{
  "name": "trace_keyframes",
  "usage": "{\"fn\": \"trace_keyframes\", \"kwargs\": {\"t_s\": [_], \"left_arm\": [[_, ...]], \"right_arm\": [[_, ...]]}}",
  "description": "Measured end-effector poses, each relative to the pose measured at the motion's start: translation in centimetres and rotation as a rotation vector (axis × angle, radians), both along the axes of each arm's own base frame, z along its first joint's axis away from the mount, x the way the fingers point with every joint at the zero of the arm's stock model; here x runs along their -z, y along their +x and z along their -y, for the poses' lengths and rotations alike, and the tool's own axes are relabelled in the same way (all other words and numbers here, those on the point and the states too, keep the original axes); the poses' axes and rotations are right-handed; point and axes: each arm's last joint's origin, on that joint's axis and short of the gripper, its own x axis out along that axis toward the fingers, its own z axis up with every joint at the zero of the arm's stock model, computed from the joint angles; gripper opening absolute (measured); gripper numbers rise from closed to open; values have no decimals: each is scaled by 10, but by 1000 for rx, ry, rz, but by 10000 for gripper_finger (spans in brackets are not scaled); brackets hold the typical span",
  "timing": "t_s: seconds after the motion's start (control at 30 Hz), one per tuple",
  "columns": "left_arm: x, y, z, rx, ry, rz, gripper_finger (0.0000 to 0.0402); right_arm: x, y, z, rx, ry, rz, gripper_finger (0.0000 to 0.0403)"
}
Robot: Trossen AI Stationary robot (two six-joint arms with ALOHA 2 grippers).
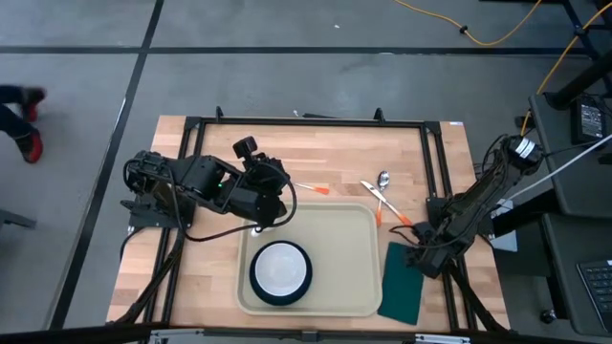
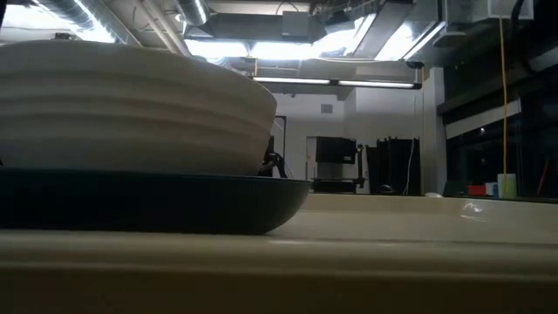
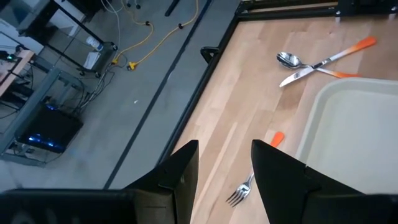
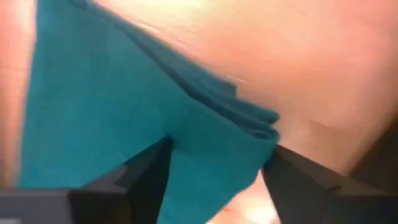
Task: Set up tray
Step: Put the dark green napkin on the brown serving tray to the right of the black plate
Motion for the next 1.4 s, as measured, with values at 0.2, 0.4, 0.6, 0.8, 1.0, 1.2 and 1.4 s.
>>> {"fn": "trace_keyframes", "kwargs": {"t_s": [0.2,0.4,0.6,0.8,1.0,1.2,1.4], "left_arm": [[0,0,0,0,3,0,143],[0,0,0,0,4,-1,143],[0,0,0,0,4,-1,143],[0,0,0,1,3,-1,143],[0,0,0,-7,-4,7,143],[0,0,0,-9,-7,10,143],[0,0,0,-11,-4,11,143]], "right_arm": [[-3,3,0,7,-6,67,166],[-3,3,-1,-6,0,75,74],[-4,5,-3,-13,16,96,13],[-9,7,-6,-32,26,110,12],[-32,6,-4,-42,-76,27,10],[-72,6,-5,-99,-157,-32,7],[-121,6,-3,-143,-228,-22,6]]}}
